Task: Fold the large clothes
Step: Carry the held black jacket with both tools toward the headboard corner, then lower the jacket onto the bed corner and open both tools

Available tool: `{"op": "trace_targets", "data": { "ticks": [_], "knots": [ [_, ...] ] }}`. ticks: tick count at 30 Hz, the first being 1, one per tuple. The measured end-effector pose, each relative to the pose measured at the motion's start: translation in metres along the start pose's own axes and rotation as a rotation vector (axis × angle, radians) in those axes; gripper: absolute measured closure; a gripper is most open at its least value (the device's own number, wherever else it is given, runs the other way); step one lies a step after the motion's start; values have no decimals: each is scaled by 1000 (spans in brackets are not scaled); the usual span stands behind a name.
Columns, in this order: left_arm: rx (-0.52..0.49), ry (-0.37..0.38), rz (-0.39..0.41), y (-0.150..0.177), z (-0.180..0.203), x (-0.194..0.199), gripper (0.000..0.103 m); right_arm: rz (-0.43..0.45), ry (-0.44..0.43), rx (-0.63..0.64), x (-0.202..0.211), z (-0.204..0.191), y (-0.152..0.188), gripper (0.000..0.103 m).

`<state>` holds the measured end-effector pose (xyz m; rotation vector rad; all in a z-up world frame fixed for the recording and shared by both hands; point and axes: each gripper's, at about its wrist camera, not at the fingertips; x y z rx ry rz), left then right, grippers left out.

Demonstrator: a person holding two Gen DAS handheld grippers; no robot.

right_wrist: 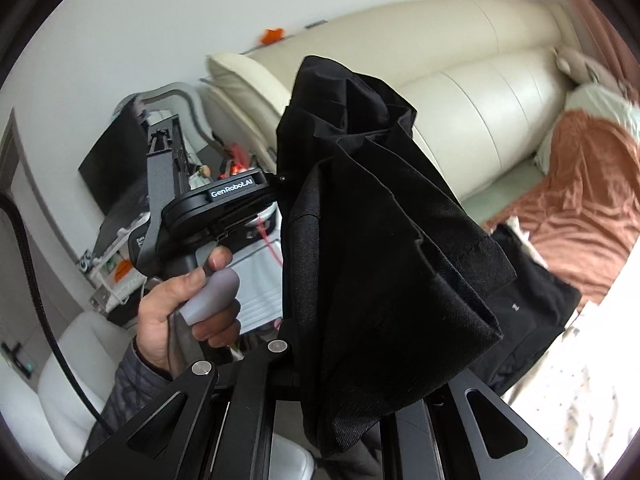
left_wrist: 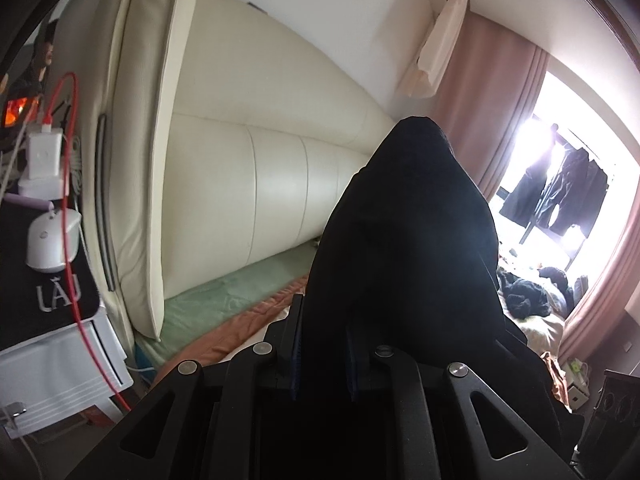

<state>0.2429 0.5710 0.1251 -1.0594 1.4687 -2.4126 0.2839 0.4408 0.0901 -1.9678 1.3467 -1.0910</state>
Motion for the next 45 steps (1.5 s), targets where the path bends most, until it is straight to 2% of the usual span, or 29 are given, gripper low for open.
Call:
{"op": "trace_targets", "data": {
  "ticks": [7, 14, 22, 25, 27, 28, 30, 33, 38, 40, 41, 42, 44, 45],
  "knots": [
    [-2, -10, -65, 0, -1, -64, 86, 4, 16, -100, -10, 75, -4, 93],
    [-59, -36, -123, -7, 23, -130, 87, 35, 39, -165, -2, 139, -11, 93],
    [-110, -80, -182, 5, 43, -204, 87, 50, 33, -253, -13, 224, -7, 93],
    [-133, -128, -212, 14, 47, -233, 85, 48, 30, -301, -21, 257, 1, 93],
    [-135, -177, -240, 23, 51, -247, 75, 40, 46, -320, -30, 280, 10, 93],
    [-131, -204, -253, 30, 50, -252, 74, 34, 65, -337, -35, 293, 17, 93],
    [-131, -202, -278, 40, 48, -253, 74, 22, 101, -380, -43, 319, 32, 93],
    [-152, -216, -298, 57, 37, -248, 74, 19, 80, -449, -45, 340, 47, 93],
    [-205, -248, -300, 82, 16, -224, 74, 19, 82, -428, -45, 340, 40, 93],
    [-192, -245, -298, 93, 4, -211, 74, 5, 116, -407, -47, 340, 39, 93],
    [-179, -244, -293, 99, -4, -204, 70, -11, 148, -410, -48, 344, 43, 92],
    [-173, -251, -294, 106, -8, -201, 58, -28, 176, -419, -50, 347, 46, 90],
    [-172, -282, -279, 117, -16, -187, 46, -58, 253, -426, -50, 351, 53, 69],
    [-174, -298, -265, 123, -20, -179, 46, -69, 307, -412, -47, 351, 55, 66]
  ]
}}
Point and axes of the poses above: each gripper's, at about its wrist camera, not at the fingertips, and x roughly against the way its jaws point, z to its right, y to its underside, and after that the axes turned 13 degrees about -y, right-handed
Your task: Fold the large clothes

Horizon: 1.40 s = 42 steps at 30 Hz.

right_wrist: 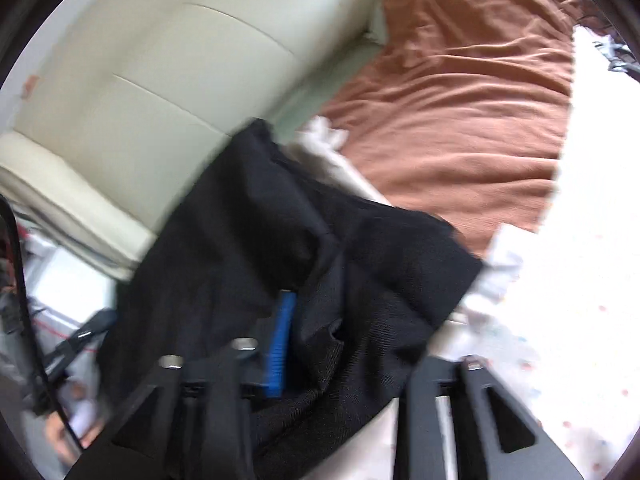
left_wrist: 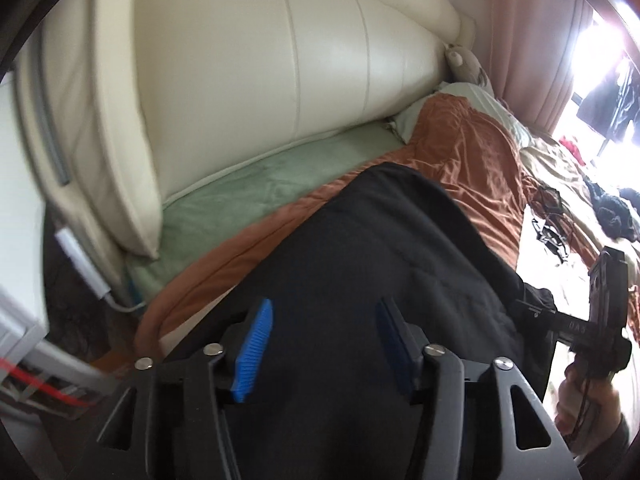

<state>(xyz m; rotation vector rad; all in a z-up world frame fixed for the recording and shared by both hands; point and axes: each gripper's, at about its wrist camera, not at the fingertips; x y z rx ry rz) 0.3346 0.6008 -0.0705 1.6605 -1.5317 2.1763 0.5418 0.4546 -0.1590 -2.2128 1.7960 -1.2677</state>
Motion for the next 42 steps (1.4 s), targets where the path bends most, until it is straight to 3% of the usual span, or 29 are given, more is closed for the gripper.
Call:
{"op": "trace_targets", "data": {
  "ticks": [3, 10, 17, 22, 28, 32, 42],
  "knots": [
    [1, -25, 28, 20, -13, 12, 46, 19, 105, 12, 18, 0, 3, 56],
    [22, -27, 36, 40, -28, 32, 46, 53, 222, 39, 69, -11, 9, 55],
    [44, -16, 52, 55, -33, 66, 44, 76, 220, 94, 115, -36, 25, 55],
    [73, 1, 101, 62, -32, 99, 28, 94, 194, 119, 149, -54, 35, 53],
    [60, 6, 160, 71, -18, 143, 16, 128, 182, 178, 189, -77, 45, 36],
    [65, 5, 200, 78, -9, 172, 7, 165, 167, 223, 218, -94, 56, 17],
    [39, 16, 318, 103, 25, 246, 1, 222, 146, 392, 297, -129, 98, 7]
  ]
}}
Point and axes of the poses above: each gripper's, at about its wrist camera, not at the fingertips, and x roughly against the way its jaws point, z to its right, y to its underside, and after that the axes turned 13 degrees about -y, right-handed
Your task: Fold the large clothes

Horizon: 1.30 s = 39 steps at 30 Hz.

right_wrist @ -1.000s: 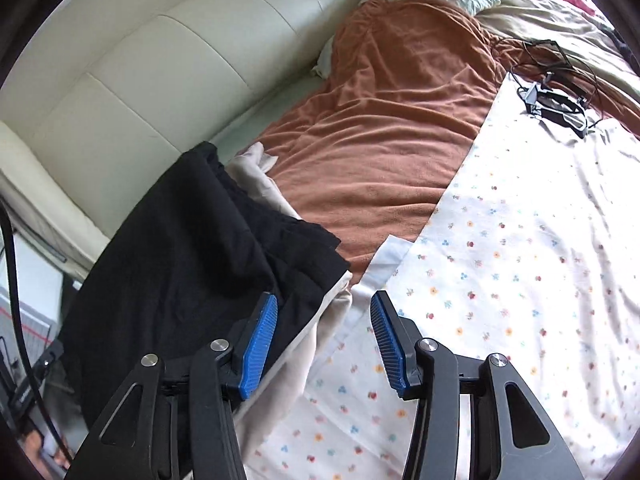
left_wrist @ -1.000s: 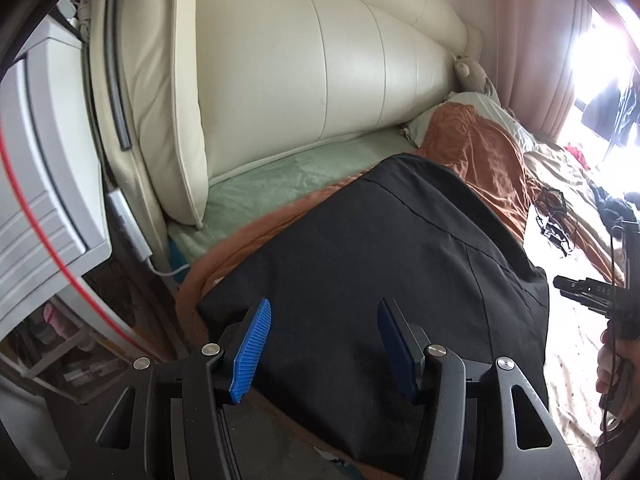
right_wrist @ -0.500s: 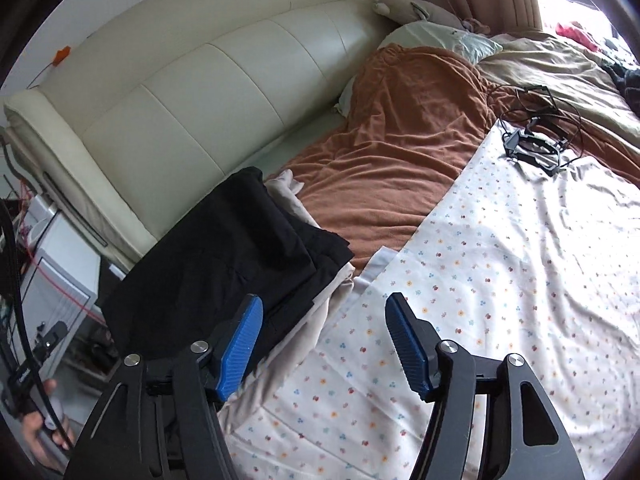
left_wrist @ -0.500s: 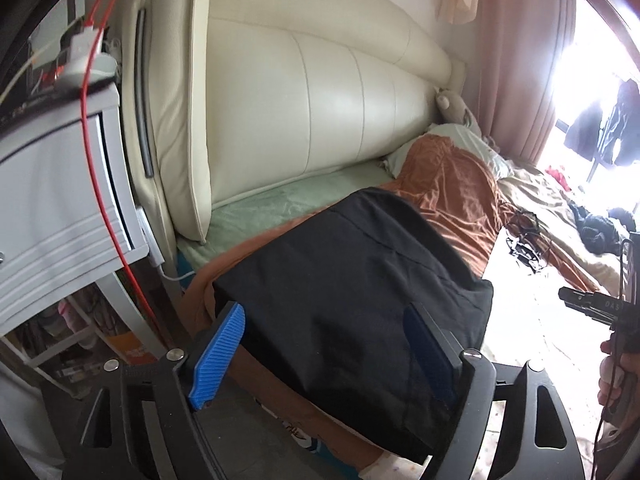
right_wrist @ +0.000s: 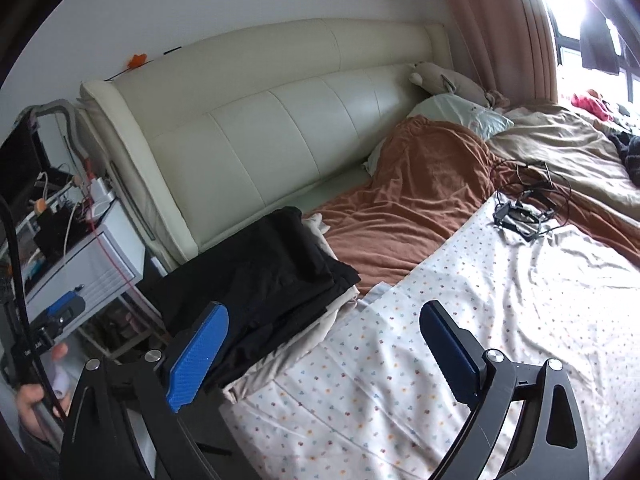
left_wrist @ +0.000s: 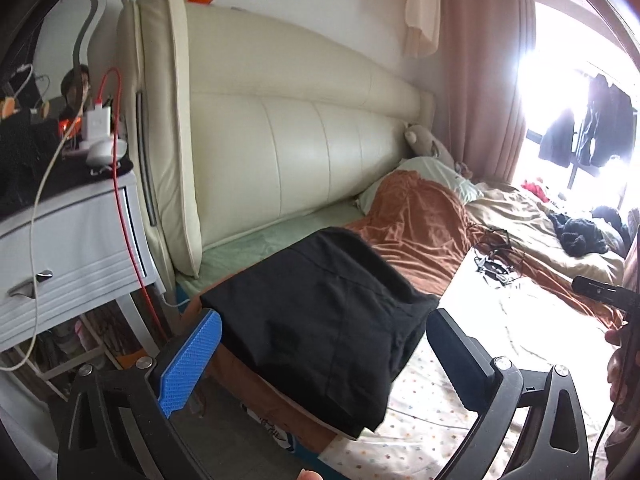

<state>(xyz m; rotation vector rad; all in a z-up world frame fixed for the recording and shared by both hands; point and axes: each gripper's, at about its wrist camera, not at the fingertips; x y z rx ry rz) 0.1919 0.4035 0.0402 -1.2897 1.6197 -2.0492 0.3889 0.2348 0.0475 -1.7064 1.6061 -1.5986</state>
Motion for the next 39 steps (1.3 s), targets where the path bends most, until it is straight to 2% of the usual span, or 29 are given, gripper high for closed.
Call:
{"op": "trace_targets", "data": {
  "ticks": [8, 13, 16, 18, 25, 39],
  "knots": [
    [-27, 27, 47, 17, 26, 51, 1, 43, 20, 68, 62, -7, 27, 7],
    [-8, 87, 70, 30, 31, 86, 1, 91, 67, 86, 102, -11, 49, 6],
    [-17, 91, 74, 39, 34, 101, 1, 131, 88, 89, 128, -13, 63, 0],
    [-23, 95, 73, 46, 35, 111, 1, 152, 101, 84, 143, -14, 72, 0],
    [-52, 131, 94, 76, 50, 156, 1, 214, 147, 46, 196, -23, 113, 0],
    [-143, 236, 147, 130, 56, 229, 1, 265, 204, 30, 269, -68, 207, 0]
  ]
}}
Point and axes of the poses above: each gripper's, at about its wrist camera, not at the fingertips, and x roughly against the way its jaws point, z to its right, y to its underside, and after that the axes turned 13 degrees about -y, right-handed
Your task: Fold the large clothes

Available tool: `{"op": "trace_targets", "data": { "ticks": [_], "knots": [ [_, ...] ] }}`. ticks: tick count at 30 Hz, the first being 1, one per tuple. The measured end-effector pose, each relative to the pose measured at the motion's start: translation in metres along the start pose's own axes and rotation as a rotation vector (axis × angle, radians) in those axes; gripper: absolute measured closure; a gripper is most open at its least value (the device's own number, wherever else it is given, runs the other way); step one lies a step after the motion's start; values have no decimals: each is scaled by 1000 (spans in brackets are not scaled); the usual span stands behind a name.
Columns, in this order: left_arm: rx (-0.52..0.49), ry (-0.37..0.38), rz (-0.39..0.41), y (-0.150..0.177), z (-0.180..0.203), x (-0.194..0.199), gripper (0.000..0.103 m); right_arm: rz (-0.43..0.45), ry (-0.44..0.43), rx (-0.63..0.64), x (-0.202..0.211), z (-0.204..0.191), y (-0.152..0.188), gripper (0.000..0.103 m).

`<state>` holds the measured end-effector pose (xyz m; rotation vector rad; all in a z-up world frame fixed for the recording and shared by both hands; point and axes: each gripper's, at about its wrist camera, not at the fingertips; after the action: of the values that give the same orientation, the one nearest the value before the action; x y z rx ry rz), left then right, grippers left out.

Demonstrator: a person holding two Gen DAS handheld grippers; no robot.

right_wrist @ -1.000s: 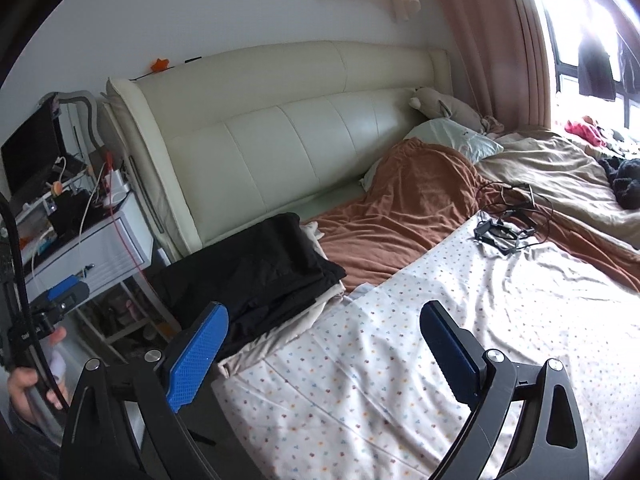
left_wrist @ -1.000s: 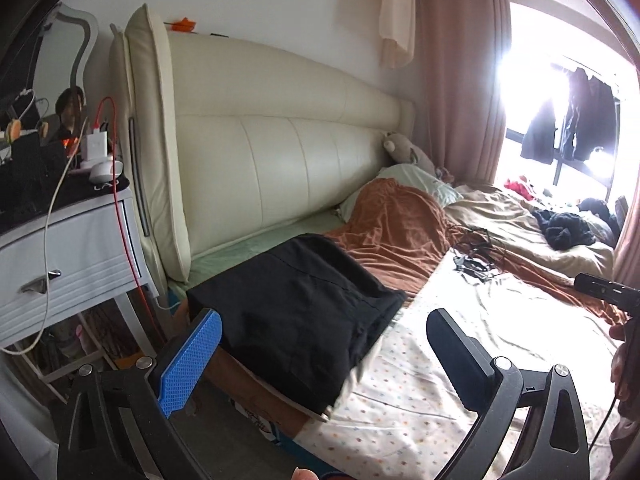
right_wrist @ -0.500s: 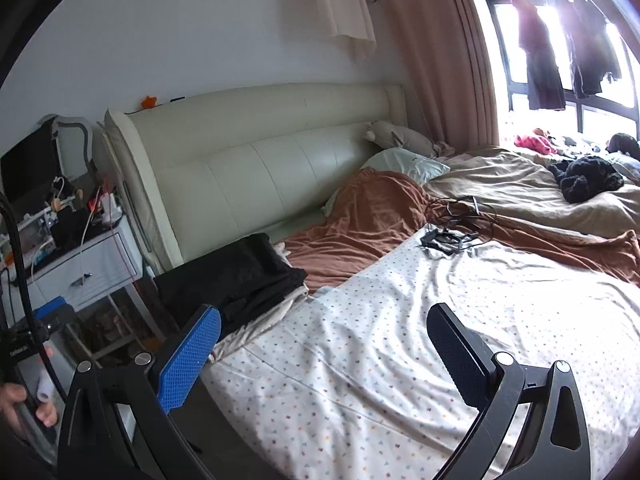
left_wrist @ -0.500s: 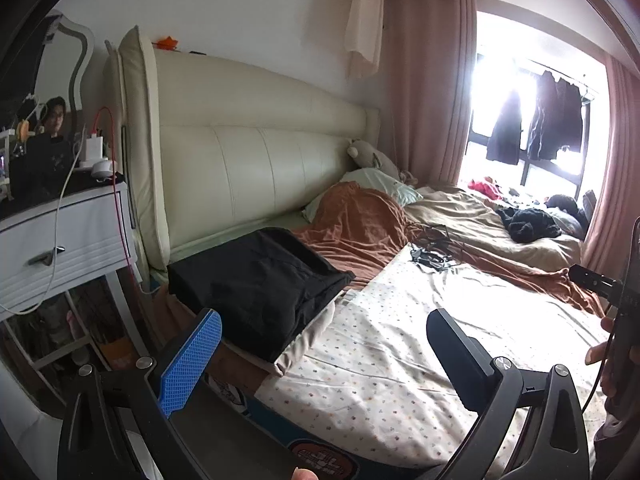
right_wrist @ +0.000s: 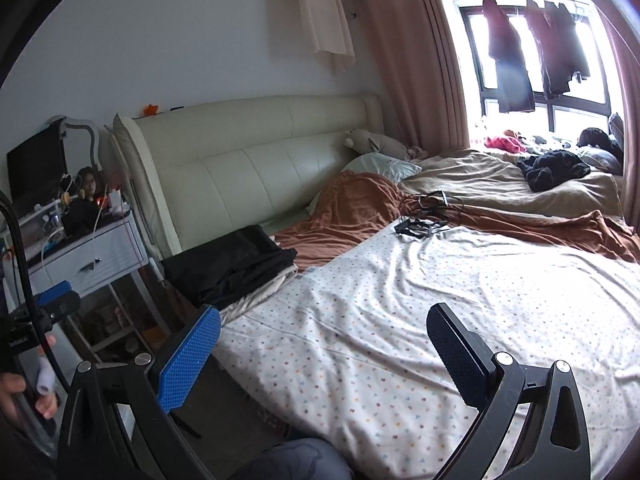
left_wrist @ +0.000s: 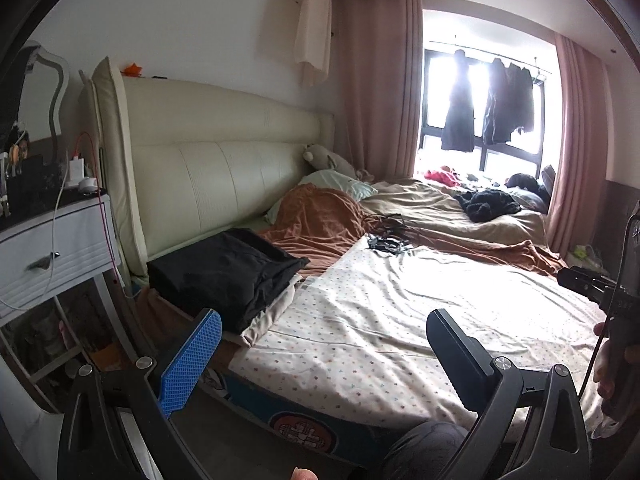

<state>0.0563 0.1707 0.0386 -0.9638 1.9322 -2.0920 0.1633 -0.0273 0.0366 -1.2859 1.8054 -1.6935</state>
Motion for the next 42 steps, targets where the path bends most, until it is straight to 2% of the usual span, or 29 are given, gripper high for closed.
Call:
{"op": "trace_targets", "data": {
  "ticks": [10, 17, 26, 42],
  "knots": [
    [-4, 37, -3, 38, 0, 40, 1, 19, 13, -52, 52, -26, 48, 0],
    [-3, 43, -1, 59, -3, 62, 1, 38, 64, -56, 81, -43, 77, 0],
    [-36, 61, -8, 79, -2, 78, 1, 11, 95, -77, 91, -50, 107, 0],
    [-42, 74, 3, 87, -3, 94, 1, 18, 111, -85, 104, -58, 110, 0]
  ]
}}
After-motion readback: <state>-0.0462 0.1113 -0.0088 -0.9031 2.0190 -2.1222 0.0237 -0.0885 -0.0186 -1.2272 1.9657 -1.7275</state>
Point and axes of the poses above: each gripper's, at about its wrist camera, not at the fingertips, and x roughly against the way its jaws point, z to its right, y to its underside, and after that the axes turned 13 degrees about -y, right-handed
